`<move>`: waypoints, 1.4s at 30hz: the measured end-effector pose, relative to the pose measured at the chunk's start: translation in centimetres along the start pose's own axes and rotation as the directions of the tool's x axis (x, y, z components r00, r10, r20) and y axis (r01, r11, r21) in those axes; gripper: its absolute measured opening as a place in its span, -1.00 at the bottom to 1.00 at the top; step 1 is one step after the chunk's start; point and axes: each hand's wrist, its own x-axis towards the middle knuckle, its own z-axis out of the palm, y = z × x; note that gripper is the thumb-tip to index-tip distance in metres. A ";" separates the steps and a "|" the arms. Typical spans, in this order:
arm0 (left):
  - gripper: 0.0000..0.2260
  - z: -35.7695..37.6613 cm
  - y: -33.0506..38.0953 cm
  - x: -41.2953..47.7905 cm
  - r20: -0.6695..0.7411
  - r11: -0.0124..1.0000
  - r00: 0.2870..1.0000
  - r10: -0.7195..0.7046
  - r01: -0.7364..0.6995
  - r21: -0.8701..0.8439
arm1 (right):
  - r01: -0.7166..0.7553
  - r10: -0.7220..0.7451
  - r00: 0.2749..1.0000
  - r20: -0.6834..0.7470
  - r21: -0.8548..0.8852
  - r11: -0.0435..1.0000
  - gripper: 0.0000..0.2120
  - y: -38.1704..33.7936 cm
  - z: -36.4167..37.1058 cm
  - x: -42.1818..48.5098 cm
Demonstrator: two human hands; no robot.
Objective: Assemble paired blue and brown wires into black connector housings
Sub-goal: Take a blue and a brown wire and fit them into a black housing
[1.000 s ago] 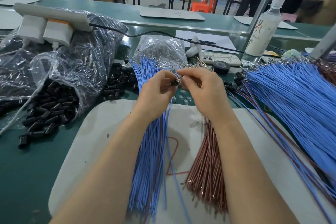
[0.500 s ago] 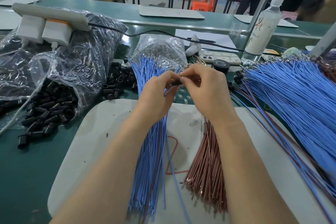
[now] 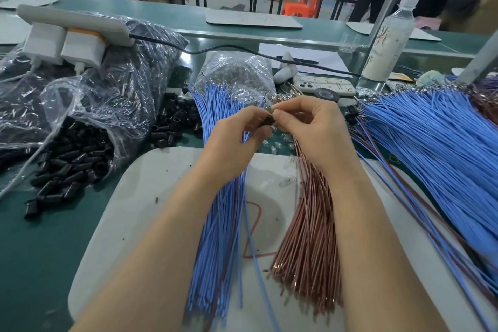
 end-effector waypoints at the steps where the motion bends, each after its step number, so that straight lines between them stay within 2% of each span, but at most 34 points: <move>1: -0.91 0.0 0.0 0.0 0.007 0.999 1.000 -0.017 0.018 -0.046 | -0.031 0.032 0.999 -0.007 0.071 0.997 -0.91 0.1 0.0 0.1; 5: -0.95 0.1 -0.3 0.0 0.079 0.971 0.991 -0.106 0.120 -0.205 | -0.163 0.166 0.986 0.014 0.290 0.943 -0.95 0.8 0.4 0.3; 12: -0.94 -0.1 -0.6 0.0 0.059 0.988 0.995 -0.081 0.088 -0.127 | -0.301 0.287 0.952 0.107 0.494 0.816 -0.91 1.6 1.2 0.5; 23: -0.93 -0.4 -0.2 -0.1 0.029 0.997 0.997 -0.072 0.071 0.013 | -0.326 0.304 0.942 0.139 0.582 0.745 -0.90 1.7 2.4 0.2; 29: -0.94 -0.4 -0.6 0.2 0.022 0.990 0.990 -0.138 0.138 -0.022 | -0.401 0.389 0.906 0.169 0.641 0.654 -0.76 1.6 2.5 0.4; 31: -0.94 -0.2 -0.7 0.1 0.022 0.988 0.988 -0.152 0.152 -0.016 | -0.406 0.387 0.906 0.170 0.601 0.688 -0.77 1.6 2.4 0.4; 35: -0.93 -0.1 -0.7 0.1 0.035 0.987 0.987 -0.157 0.158 -0.039 | -0.326 0.298 0.945 0.132 0.356 0.876 -0.89 1.8 2.6 0.2; 42: -0.93 -0.1 -0.7 0.1 0.074 0.982 0.984 -0.161 0.167 -0.089 | -0.361 0.323 0.933 0.162 0.379 0.852 -0.89 1.9 2.1 0.3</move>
